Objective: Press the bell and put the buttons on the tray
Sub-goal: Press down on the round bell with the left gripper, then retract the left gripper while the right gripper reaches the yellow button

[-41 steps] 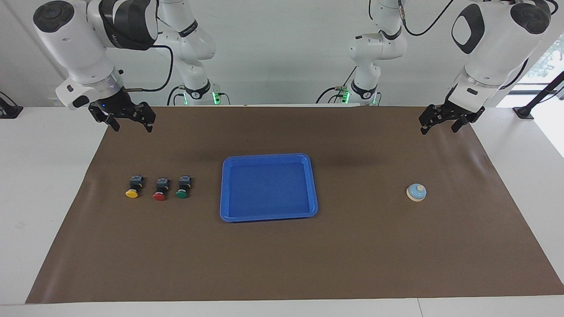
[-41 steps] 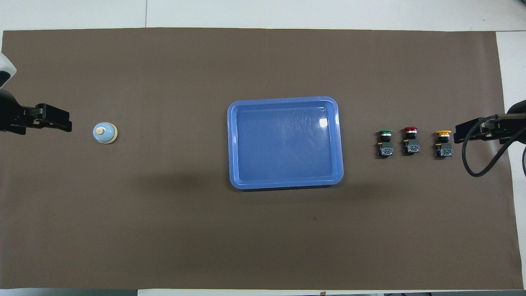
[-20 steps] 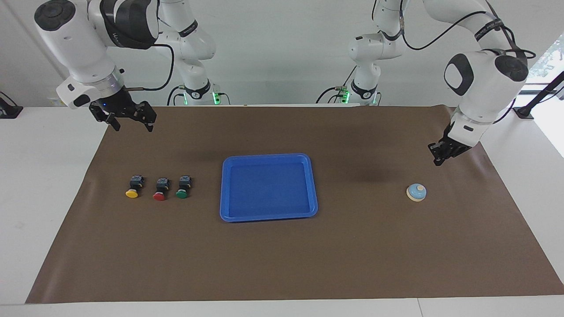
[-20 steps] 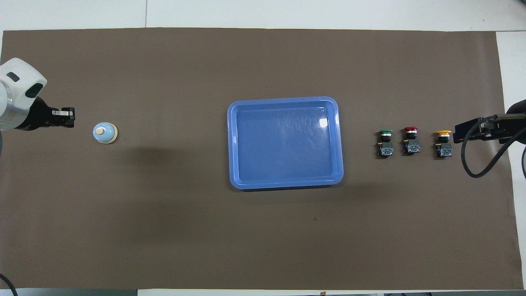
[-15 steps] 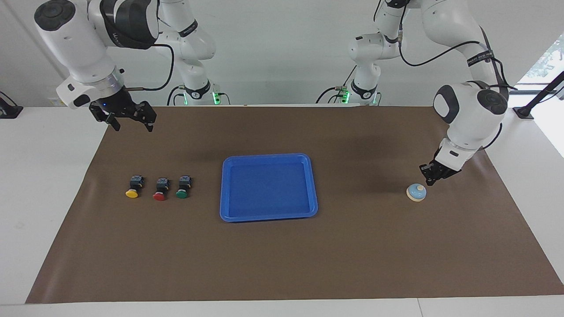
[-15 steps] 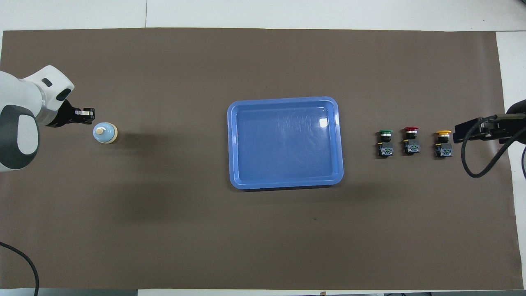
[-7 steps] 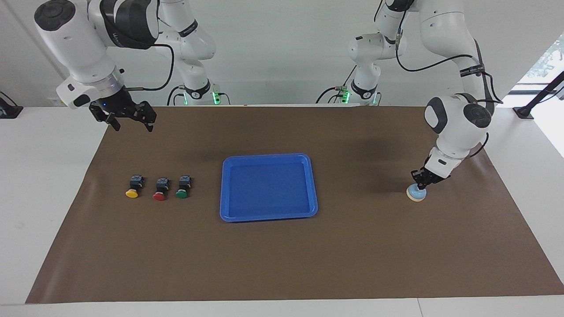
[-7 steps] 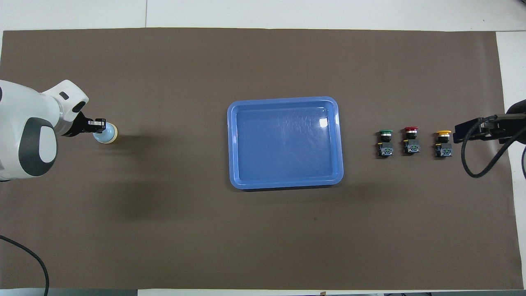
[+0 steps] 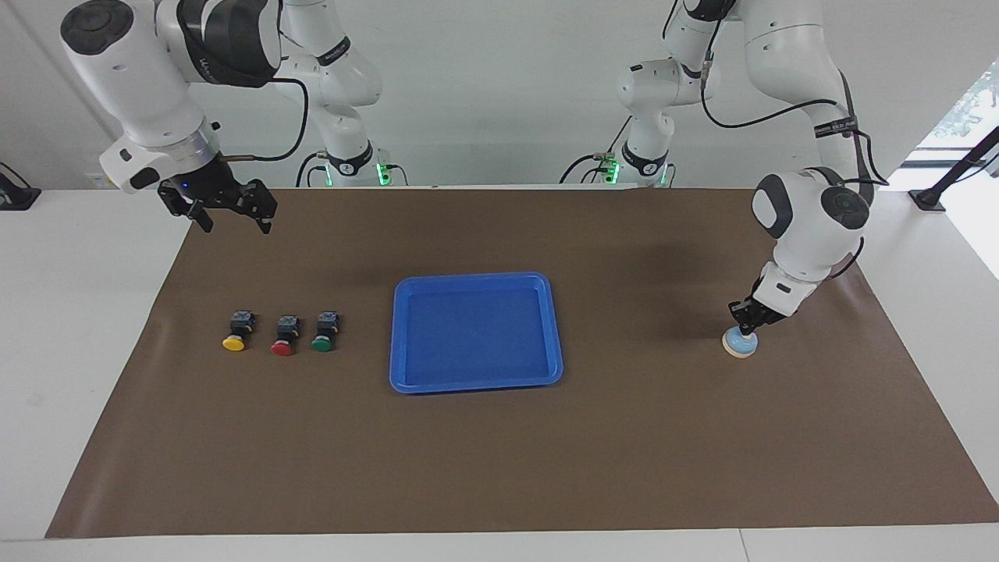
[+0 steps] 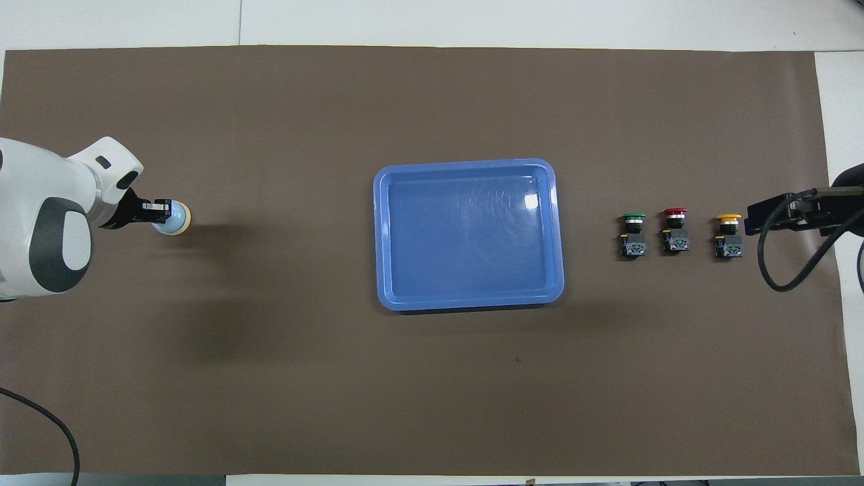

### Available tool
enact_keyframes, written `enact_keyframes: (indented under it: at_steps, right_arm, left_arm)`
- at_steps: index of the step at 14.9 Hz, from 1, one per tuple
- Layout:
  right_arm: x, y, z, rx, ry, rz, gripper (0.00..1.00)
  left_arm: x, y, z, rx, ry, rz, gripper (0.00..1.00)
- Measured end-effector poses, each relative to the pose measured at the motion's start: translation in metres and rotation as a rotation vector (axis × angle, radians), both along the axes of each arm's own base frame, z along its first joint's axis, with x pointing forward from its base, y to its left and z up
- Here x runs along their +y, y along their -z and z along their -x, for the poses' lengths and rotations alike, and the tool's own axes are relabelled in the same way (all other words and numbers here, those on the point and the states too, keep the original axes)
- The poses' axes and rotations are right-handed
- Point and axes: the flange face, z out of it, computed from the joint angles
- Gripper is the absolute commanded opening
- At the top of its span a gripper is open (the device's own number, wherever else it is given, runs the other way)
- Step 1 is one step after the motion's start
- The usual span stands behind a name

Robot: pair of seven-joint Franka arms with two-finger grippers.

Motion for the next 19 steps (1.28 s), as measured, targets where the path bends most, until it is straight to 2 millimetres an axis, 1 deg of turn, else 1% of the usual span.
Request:
enact_keyframes:
  at_steps: [1, 3, 5, 7, 9, 10, 12, 14, 17, 19]
  right_arm:
    - [-0.002, 0.0, 0.0, 0.0, 0.003, 0.0, 1.0]
    - [-0.004, 0.0, 0.001, 0.004, 0.008, 0.0, 1.0]
    - [-0.004, 0.001, 0.002, 0.017, 0.007, -0.001, 1.0]
    - [-0.002, 0.002, 0.005, 0.038, 0.001, -0.003, 1.0]
    - [0.004, 0.001, 0.007, 0.045, -0.02, -0.003, 1.0]
    - [0.006, 0.001, 0.007, 0.043, -0.024, -0.003, 1.0]
    - [0.005, 0.005, 0.002, 0.006, -0.024, 0.0, 1.0]
    - [0.003, 0.023, -0.003, -0.017, -0.021, 0.001, 1.0]
    - [-0.006, 0.07, -0.021, -0.024, -0.011, -0.005, 1.0]
    - [-0.021, 0.107, -0.036, -0.021, 0.009, -0.01, 0.99]
  left_arm:
    - [0.002, -0.017, -0.004, 0.038, -0.004, 0.001, 1.0]
    - [0.004, -0.07, -0.012, 0.077, -0.007, 0.0, 1.0]
    - [0.001, -0.121, -0.007, 0.067, -0.002, -0.002, 1.0]
    - [-0.003, -0.157, 0.008, 0.061, 0.003, -0.005, 1.0]
    - [-0.005, -0.182, 0.022, 0.057, 0.004, -0.008, 1.0]
    - [-0.006, -0.192, 0.028, 0.056, 0.004, -0.009, 1.0]
    - [-0.008, -0.2, 0.035, 0.066, 0.009, -0.01, 1.0]
    - [-0.01, -0.199, 0.037, 0.078, 0.012, -0.01, 1.0]
    - [-0.011, -0.198, 0.039, 0.093, 0.013, -0.01, 1.0]
    - [-0.012, -0.199, 0.04, 0.099, 0.014, -0.01, 1.0]
